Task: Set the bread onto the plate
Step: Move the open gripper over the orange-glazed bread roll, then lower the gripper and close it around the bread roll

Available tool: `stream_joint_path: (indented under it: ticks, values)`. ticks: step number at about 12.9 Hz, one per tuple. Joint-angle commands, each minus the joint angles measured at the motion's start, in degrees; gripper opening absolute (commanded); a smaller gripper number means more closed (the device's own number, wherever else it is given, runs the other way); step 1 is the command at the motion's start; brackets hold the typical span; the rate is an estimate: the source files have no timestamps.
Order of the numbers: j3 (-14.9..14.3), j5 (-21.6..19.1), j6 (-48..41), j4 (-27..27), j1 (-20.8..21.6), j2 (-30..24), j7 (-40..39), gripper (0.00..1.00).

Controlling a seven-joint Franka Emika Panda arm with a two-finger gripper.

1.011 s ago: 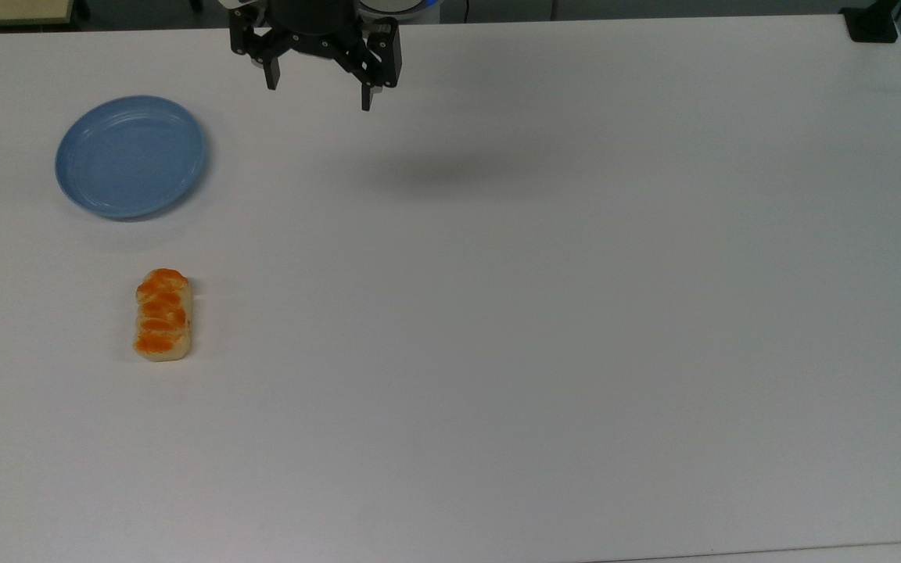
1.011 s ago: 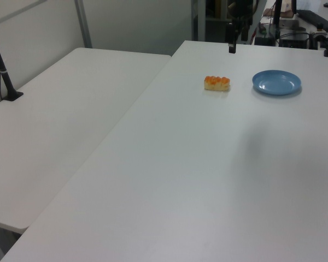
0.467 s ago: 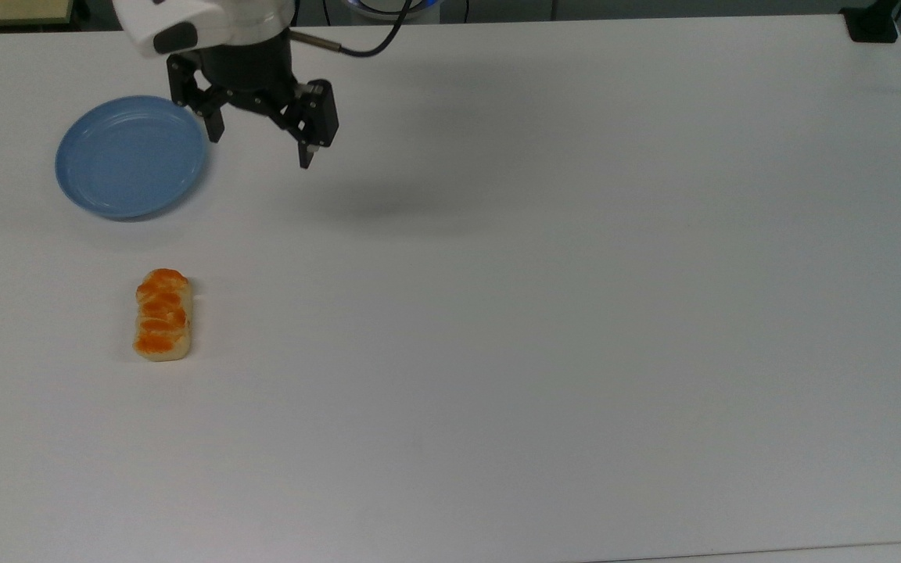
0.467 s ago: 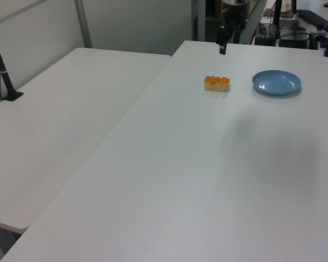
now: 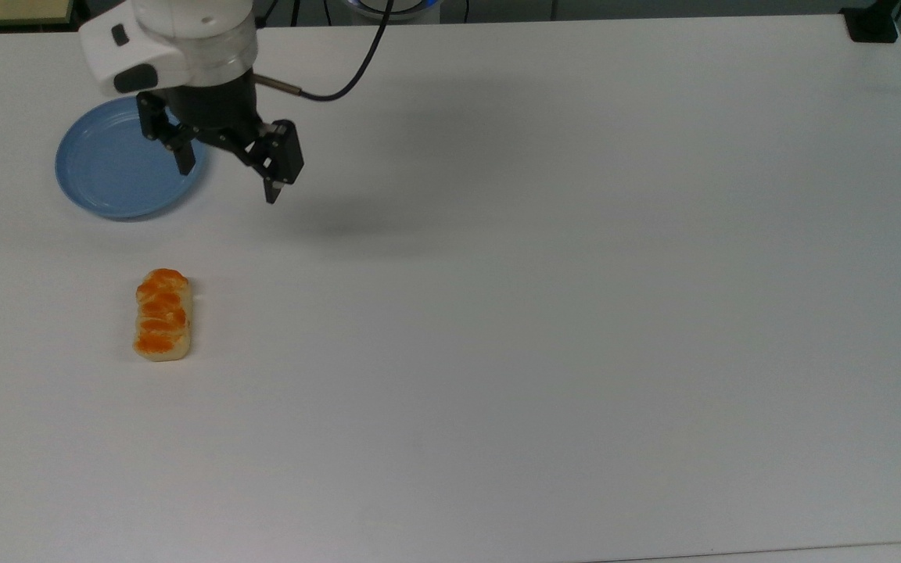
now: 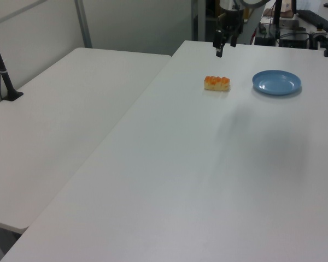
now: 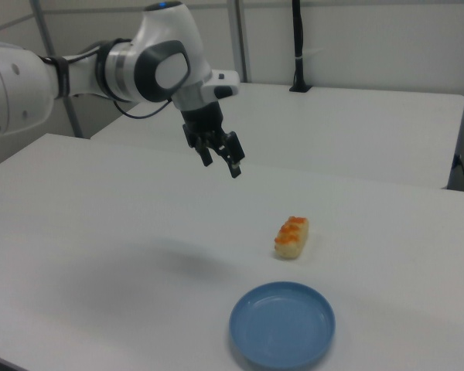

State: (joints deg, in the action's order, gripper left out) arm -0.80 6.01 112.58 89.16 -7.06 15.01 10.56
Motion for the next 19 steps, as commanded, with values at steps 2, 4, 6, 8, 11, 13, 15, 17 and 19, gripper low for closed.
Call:
stream_joint_path:
  ticks: [2, 4, 6, 8, 11, 13, 15, 17, 19]
  values:
    - [-0.35, 0.23, 8.17, 0.4, -2.07, 4.58, -2.11, 1.0]
    - [-0.35, -0.12, 9.85, -0.99, -3.65, 7.57, -6.85, 1.0]
    - [-0.35, 0.06, 11.86, -1.97, -4.27, 10.47, -8.45, 1.0]
    - [-0.35, 0.23, 15.47, -1.97, -5.41, 12.67, -9.58, 1.0]
    - [-0.43, 0.58, 18.9, -2.06, -6.73, 15.13, -15.2, 1.0]
    - [-0.35, 0.58, 20.74, -2.06, -7.26, 16.62, -17.14, 1.0]
    - [-0.35, 0.58, 22.94, -2.06, -7.26, 18.38, -17.06, 1.0]
    - [-0.43, 0.67, 24.61, -2.15, -7.61, 19.88, -17.41, 1.0]
    - [-0.35, 1.28, 25.5, -3.8, -8.66, 21.98, -17.5, 1.0]
